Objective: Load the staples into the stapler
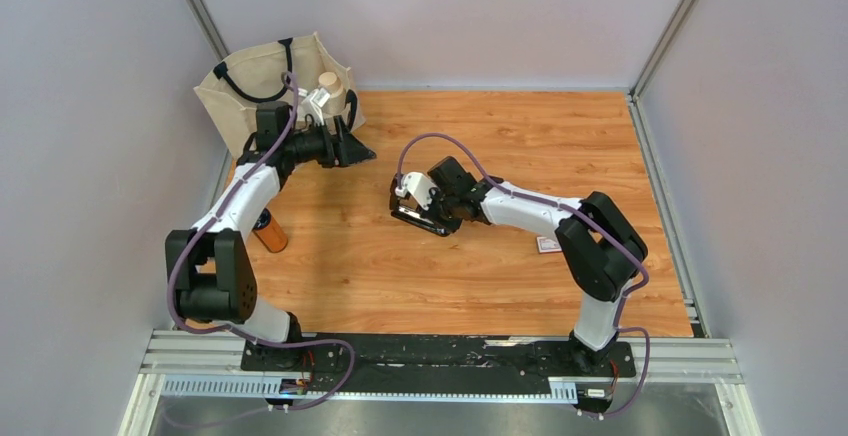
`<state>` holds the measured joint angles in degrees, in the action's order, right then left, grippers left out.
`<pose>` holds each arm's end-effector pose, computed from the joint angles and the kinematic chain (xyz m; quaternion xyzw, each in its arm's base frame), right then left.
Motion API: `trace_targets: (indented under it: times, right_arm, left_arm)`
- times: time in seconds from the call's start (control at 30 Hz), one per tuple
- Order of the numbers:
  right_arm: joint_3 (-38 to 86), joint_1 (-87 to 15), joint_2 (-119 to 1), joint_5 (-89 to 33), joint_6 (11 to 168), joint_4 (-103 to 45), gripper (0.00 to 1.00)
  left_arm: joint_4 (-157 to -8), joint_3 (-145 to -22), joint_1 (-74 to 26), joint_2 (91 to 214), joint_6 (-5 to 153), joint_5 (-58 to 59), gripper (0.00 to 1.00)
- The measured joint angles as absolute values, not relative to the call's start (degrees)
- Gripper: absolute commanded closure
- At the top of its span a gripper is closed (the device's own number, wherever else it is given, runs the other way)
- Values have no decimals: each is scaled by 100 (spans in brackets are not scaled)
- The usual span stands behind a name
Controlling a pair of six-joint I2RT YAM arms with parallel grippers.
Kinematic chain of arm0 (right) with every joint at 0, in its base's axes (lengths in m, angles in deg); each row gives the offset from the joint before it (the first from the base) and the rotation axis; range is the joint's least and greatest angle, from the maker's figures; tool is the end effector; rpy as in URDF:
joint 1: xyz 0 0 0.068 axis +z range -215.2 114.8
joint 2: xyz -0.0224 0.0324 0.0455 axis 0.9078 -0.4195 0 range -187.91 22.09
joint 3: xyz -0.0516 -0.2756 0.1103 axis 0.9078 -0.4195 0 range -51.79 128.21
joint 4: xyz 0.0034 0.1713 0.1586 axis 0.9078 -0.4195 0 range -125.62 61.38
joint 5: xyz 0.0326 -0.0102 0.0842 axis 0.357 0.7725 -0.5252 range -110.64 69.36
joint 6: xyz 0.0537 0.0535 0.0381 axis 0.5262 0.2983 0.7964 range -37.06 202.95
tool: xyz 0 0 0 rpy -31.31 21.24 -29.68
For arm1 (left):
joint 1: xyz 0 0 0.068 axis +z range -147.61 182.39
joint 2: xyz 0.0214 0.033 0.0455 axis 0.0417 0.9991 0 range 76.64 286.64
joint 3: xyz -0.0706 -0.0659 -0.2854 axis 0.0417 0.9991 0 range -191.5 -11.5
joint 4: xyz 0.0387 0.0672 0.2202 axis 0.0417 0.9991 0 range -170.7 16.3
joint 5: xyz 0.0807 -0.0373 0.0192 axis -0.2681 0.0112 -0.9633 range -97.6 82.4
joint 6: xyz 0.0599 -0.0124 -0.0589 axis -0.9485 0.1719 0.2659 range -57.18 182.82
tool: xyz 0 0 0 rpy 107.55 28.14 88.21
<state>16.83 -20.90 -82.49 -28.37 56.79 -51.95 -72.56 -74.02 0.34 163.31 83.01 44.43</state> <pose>0.2639 0.2715 0.1927 -0.5695 0.7756 0.1058 0.2506 0.3226 -0.0705 0.3092 0.0849 0.8106 -0.4606 0.3515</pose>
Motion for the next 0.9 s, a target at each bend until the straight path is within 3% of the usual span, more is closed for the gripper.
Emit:
trace_targets:
  times: [0.9]
  right_arm:
    - [1528,-2386,-8087,-3615,6007,-4758,91]
  left_arm:
    - [-7105,-7216,201,15936,8180,4491,15]
